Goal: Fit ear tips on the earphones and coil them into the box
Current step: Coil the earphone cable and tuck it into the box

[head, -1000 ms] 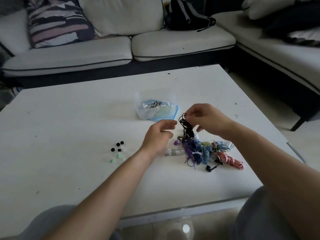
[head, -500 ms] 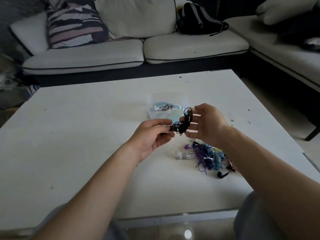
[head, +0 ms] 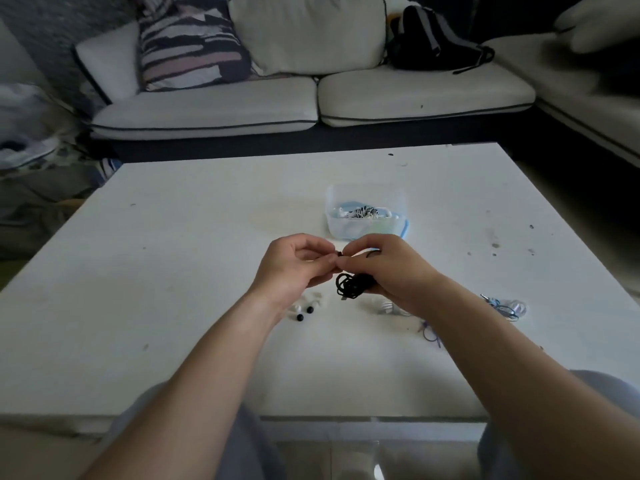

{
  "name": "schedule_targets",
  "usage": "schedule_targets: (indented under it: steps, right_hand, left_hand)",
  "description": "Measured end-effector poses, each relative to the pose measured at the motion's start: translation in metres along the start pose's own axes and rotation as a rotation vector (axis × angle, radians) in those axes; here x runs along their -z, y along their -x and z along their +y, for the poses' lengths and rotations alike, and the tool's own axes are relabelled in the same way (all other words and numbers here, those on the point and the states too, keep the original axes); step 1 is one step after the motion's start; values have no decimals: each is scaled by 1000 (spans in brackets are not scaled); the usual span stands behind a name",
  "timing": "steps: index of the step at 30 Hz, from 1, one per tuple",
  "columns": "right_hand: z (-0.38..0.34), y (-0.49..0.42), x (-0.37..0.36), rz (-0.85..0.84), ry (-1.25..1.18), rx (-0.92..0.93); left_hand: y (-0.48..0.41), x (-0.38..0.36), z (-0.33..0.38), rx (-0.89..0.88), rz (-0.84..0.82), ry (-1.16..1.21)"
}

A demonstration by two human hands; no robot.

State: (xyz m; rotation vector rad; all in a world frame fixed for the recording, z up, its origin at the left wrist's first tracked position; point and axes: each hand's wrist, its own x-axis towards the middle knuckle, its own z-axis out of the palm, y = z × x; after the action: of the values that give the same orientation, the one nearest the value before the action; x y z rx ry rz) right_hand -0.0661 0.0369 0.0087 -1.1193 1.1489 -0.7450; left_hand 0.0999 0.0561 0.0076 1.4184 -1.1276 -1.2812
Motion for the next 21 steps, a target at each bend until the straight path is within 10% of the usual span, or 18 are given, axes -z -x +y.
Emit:
schedule_targets:
  steps: [10,21]
  right_hand:
    - [7,-24,-1,-60,-157,-61]
    - [12,-40,5,91,-135,-79]
  left_hand:
    - [-22,5,-9,-28,269,3]
    - [-39,-1,-12,50,73,35]
